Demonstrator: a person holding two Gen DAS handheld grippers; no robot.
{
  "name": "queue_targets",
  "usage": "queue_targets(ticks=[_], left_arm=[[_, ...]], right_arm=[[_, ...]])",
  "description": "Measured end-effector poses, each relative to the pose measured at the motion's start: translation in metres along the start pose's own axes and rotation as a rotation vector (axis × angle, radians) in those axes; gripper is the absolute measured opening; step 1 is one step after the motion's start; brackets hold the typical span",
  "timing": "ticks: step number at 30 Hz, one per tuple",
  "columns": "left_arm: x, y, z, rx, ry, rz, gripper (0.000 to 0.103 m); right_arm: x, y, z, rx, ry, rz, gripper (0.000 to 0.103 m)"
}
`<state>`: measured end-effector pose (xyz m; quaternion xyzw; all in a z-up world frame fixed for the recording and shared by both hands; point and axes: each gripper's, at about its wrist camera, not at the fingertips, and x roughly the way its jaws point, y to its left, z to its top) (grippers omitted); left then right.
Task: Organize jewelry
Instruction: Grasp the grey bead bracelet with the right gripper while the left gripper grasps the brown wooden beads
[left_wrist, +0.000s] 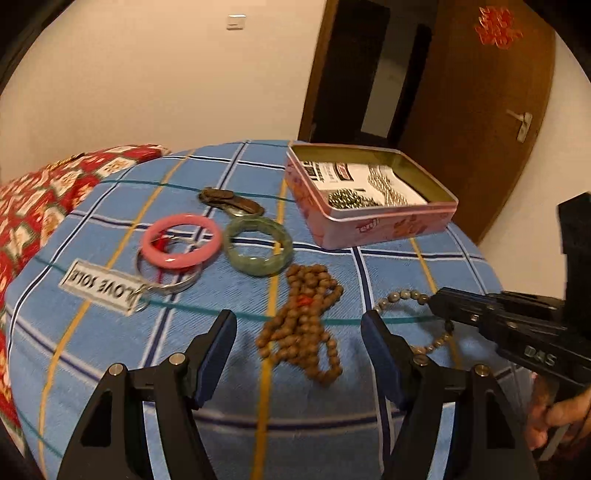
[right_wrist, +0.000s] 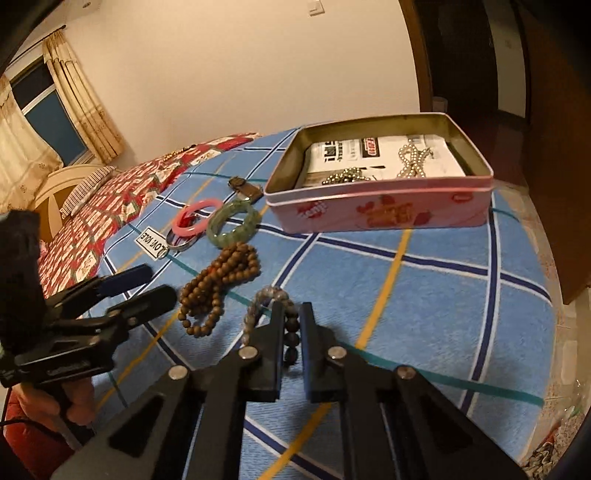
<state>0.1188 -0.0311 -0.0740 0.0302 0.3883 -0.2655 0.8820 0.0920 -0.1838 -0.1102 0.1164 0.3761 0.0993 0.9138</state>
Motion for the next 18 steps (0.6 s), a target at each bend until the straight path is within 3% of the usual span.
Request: queue_targets(ticks=[2,3,4,5,7,10,12,18], left_arm=[[0.012,-0.004,0.001,0.026,0.036,0.015,0.07],[0.018,-0.005,0.001,0.032,0.063,0.014,0.059],[0.022,-0.005,0.001,0.034,0.088,0.006,0.036],[0.025,-0.004,0.0,0.026,0.099,-0.002,0.026],[0.023,0.003,0.0,-0.005,0.09,-0.03,0.018],[0.018,0.011,-0.001,-0.045,0.071,-0.054,0.017],[0.008,0.012,-0.002,-0.046,0.029,-0.066,0.007],[-0.032,0.004,-0.007,0.04,-0.12,-0.086,0.007]], right_arm=[[-0.002,0.0,-0.002,0.002,-0.008,-0.009,0.011],[-0.004,-0.001,-0.002,0.004,-0.014,-0.009,0.011],[-0.006,-0.002,-0.003,0.009,-0.022,-0.007,0.011],[-0.008,-0.003,-0.002,0.014,-0.029,-0.002,0.011],[-0.011,-0.005,0.0,0.02,-0.042,-0.001,0.011],[-0.015,-0.007,0.001,0.024,-0.056,0.005,0.011],[-0.015,-0.007,0.001,0.026,-0.06,0.01,0.011],[-0.021,-0.004,0.0,0.022,-0.093,0.024,0.011]])
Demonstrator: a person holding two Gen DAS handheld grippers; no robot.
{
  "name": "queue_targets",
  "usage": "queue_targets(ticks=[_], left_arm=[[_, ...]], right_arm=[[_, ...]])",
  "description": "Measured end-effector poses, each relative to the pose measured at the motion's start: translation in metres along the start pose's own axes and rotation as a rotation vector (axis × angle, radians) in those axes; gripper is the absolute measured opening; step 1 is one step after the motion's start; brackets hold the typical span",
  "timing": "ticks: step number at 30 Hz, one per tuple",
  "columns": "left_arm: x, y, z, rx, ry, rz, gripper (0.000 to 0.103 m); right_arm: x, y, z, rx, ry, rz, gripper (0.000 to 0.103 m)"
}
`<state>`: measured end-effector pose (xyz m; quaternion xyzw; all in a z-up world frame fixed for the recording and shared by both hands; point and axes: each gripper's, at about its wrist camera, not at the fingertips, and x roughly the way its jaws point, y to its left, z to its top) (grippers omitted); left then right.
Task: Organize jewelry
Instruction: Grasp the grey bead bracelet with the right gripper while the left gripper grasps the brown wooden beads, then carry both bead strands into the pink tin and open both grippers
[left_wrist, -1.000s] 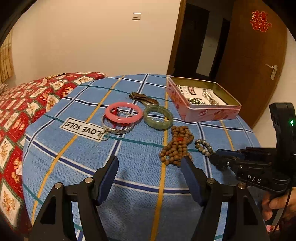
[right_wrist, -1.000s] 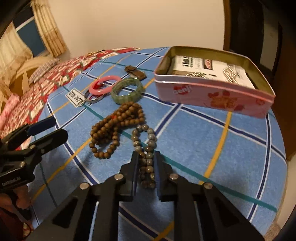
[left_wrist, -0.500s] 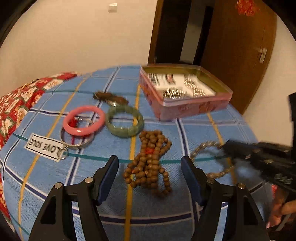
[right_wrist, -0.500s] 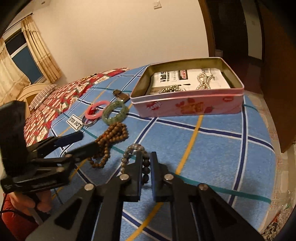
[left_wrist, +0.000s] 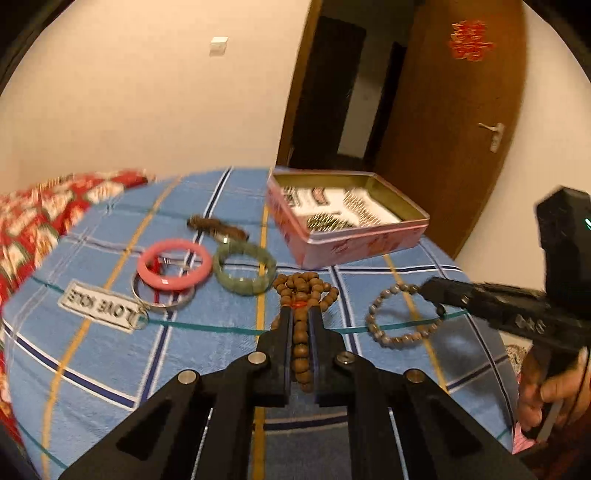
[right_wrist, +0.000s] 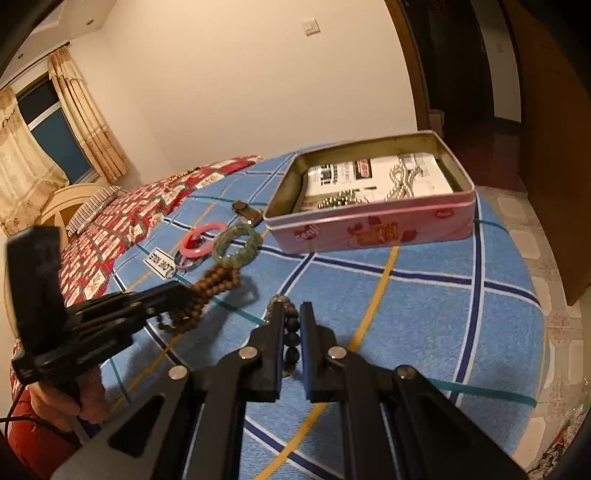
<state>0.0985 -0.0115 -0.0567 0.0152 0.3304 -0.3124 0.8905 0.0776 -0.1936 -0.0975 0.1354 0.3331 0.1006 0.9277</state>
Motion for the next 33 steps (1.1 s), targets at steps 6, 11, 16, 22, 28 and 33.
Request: queue_targets(ticks=[6,11,16,22,28,33], left_arm=[[-0.023,-0.003,-0.002,0.039,-0.065,-0.008,0.007],[-0.037,-0.007,0.009,0.038,-0.108,-0.035,0.007],[-0.047,-0.021,0.045,0.056,-0.196,-0.067,0.007],[-0.02,-0.035,0.096,0.079,-0.237,-0.057,0.007],[0.03,-0.041,0.127,0.075,-0.226,-0.037,0.007],[0.088,-0.038,0.14,0.043,-0.167,-0.014,0.007]], right_arm=[[-0.011,0.001,0.006,0.013,-0.047,0.01,0.011],[-0.02,0.005,0.013,-0.002,-0.075,0.016,0.011],[-0.038,-0.001,0.036,0.016,-0.14,0.038,0.011],[-0.05,-0.021,0.082,0.054,-0.247,0.043,0.011],[-0.029,-0.055,0.122,0.155,-0.31,0.046,0.011],[0.011,-0.091,0.131,0.292,-0.29,0.093,0.011]])
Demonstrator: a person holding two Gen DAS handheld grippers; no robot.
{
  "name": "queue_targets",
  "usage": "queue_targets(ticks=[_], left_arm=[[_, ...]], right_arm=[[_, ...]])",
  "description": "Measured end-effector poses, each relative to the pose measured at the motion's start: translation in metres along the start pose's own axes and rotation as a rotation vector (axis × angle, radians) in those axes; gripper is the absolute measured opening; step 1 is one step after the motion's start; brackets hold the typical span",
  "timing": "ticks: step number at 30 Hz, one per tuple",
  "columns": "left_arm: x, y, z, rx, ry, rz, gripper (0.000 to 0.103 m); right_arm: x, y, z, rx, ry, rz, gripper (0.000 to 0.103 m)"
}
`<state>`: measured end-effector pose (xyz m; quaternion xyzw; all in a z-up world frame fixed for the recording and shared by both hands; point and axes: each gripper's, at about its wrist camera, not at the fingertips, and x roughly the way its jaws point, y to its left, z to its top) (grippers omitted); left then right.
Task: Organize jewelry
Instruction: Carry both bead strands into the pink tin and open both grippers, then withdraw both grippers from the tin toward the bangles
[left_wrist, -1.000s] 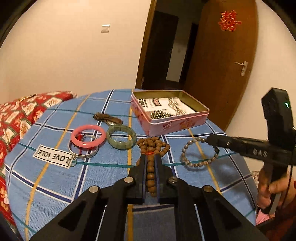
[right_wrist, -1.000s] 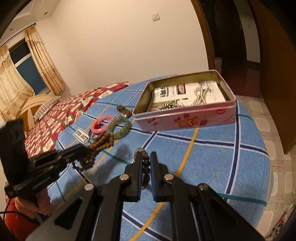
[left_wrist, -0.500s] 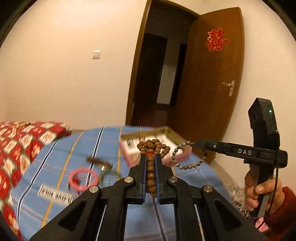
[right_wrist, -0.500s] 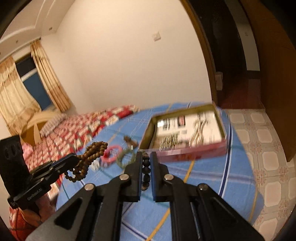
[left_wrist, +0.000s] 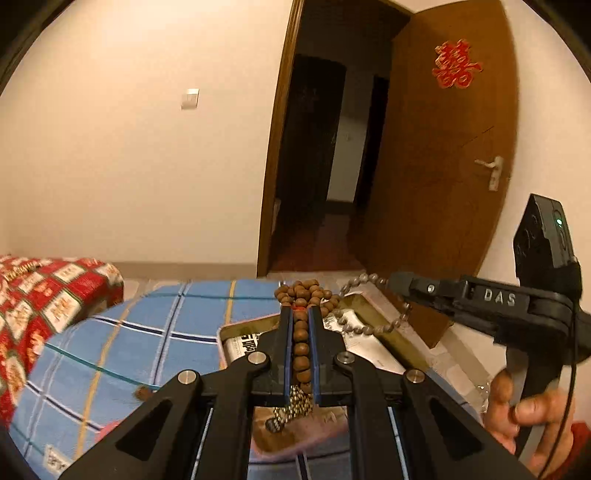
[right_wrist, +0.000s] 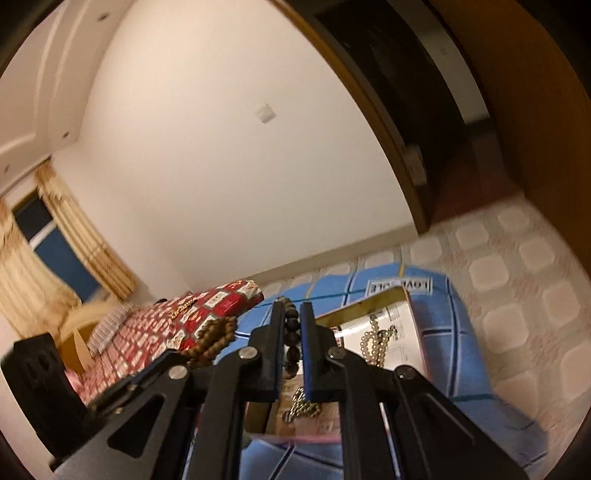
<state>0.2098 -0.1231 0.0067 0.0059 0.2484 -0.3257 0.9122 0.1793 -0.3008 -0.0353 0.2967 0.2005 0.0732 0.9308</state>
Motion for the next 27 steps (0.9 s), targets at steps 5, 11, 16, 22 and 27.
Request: queue_targets(ticks=[5,11,16,22,27], left_arm=[[0.045,-0.003,-0.01,0.01,0.069,0.041,0.007],[0.079,0.003,-0.019,-0.016,0.143,0.061,0.007],[0.088,0.012,-0.022,-0.065,0.222,0.067,0.046],[0.049,0.007,-0.023,-0.021,0.158,0.122,0.069],[0.016,0.013,-0.037,-0.052,0.172,0.132,0.069]], right_arm=[[0.034,-0.026,-0.01,0.045,0.051,-0.046,0.011],[0.052,-0.043,-0.013,0.042,0.086,-0.086,0.014],[0.04,-0.036,-0.011,0.003,0.037,-0.132,0.043],[0.002,-0.022,-0.01,-0.05,-0.107,-0.215,0.068],[-0.014,-0.009,-0.032,-0.083,-0.108,-0.269,0.068]])
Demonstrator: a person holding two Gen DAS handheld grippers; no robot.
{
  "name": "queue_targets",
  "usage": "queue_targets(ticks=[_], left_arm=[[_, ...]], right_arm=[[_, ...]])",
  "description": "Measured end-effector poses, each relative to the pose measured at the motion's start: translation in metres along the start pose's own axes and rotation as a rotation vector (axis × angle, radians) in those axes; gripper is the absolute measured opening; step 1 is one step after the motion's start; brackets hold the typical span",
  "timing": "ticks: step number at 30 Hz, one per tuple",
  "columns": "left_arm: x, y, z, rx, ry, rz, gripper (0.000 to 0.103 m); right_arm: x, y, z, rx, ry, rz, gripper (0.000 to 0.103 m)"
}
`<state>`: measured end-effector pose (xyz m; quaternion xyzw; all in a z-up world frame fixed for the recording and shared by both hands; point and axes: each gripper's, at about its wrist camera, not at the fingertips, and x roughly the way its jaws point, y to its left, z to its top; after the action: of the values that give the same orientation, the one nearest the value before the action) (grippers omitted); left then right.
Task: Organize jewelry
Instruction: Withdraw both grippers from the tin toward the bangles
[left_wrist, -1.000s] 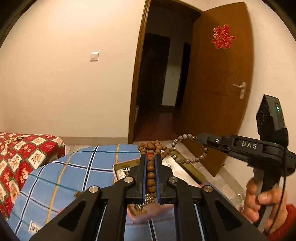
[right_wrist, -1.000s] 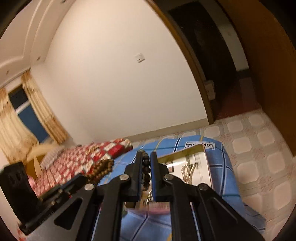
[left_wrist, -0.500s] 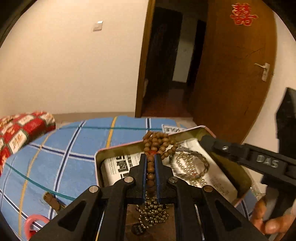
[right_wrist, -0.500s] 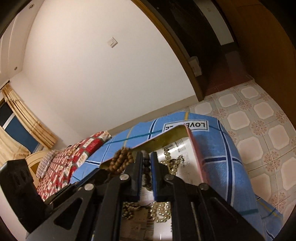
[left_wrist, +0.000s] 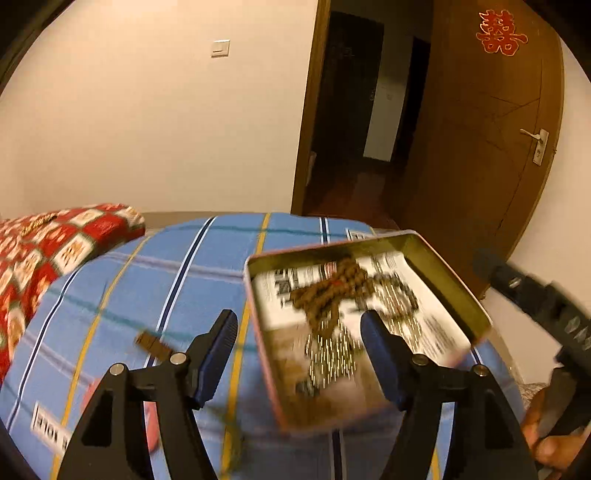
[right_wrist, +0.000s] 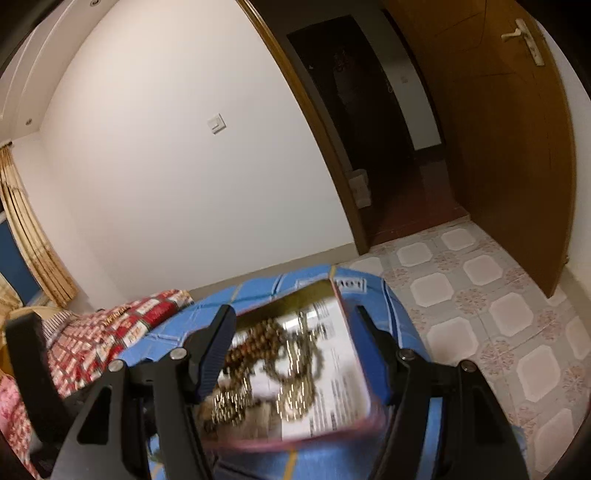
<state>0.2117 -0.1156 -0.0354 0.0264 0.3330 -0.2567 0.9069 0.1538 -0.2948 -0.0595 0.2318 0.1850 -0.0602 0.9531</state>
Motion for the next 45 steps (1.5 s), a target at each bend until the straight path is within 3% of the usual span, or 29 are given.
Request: queue_targets(ticks=[6,12,23,28,40,45], left_arm=[[-0.043,0.012,-0.05,0.036,0.009,0.115,0.069],[-0.067,0.054,-0.087,-0.103,0.05,0.164,0.069],[-0.091,0.072,-0.111,-0.157,0.053,0.194,0.069],[-0.1,0.087,-0.122,-0.215,0.062,0.156,0.069],[-0.117,0.115,-0.124,-0.251,0.024,0.198,0.069],[-0.124,0.131,-0.124,-0.243,0.015,0.257,0.069]], right_arm=[[-0.009,0.024,-0.036,-0.096,0.052,-0.022,0.068],[-0.014,0.036,-0.054,-0.129,0.085,0.009,0.068],[-0.026,0.053,-0.075,-0.188,0.119,0.031,0.068],[-0.032,0.061,-0.08,-0.228,0.12,0.027,0.068],[-0.016,0.113,-0.108,-0.328,0.284,0.174,0.064],[0.0,0.138,-0.116,-0.393,0.332,0.214,0.064]])
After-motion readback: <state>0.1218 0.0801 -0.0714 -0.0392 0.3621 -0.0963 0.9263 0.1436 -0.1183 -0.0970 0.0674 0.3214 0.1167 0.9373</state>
